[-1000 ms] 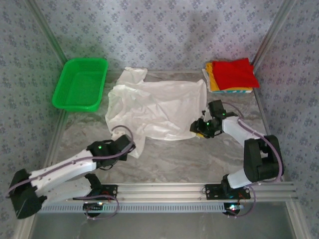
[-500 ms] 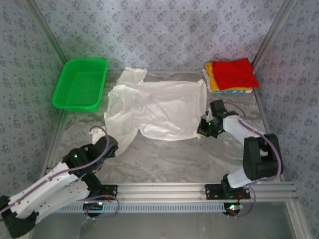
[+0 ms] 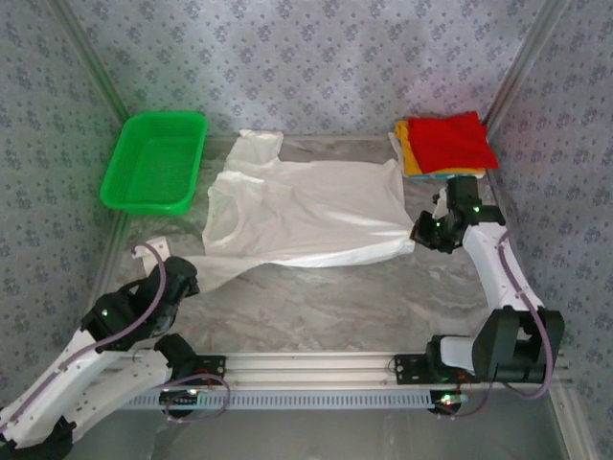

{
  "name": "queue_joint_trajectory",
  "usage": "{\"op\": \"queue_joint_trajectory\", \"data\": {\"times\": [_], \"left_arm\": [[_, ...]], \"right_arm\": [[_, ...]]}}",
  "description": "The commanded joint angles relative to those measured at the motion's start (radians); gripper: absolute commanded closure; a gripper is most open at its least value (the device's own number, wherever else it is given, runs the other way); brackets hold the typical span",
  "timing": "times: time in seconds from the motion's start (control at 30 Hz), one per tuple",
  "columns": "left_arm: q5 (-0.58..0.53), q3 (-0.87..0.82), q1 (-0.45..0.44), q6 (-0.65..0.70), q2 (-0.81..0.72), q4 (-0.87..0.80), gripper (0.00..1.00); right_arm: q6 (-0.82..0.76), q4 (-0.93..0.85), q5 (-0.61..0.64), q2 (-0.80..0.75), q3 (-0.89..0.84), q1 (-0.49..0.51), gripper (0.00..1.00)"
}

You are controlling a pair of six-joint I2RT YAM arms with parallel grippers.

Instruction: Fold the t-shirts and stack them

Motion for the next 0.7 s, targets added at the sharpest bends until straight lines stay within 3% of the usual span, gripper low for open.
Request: {"op": "queue_joint_trajectory", "data": {"times": [0.0, 0.1, 0.2, 0.4, 0.47, 0.67], "left_arm": [[-0.027, 0.046, 0.009, -0.082, -0.01, -0.12, 1.0], [-0.005, 0.04, 0.009, -0.143, -0.029, -0.153, 1.0], [0.024, 0.031, 0.009, -0.118, -0.016, -0.133, 1.0], [-0.014, 0.165, 0.01, 0.099, 0.072, -0.116, 1.0], [0.049, 0.197, 0.008, 0.237, 0.089, -0.035, 1.0], [0.138, 0.23, 0.011, 0.41, 0.247, 0.024, 1.0]], "right_arm": [[0.036, -0.075, 0.016, -0.088, -0.068, -0.051, 1.0], [0.07, -0.057, -0.02, -0.108, -0.148, -0.068, 1.0], [0.049, -0.041, -0.028, -0.101, -0.204, -0.068, 1.0], [0.043, -0.048, 0.003, -0.14, -0.137, -0.066, 1.0], [0.027, -0.048, -0.037, -0.132, -0.096, -0.061, 1.0], [0.041, 0.039, 0.0, -0.094, -0.151, 0.012, 1.0]]}}
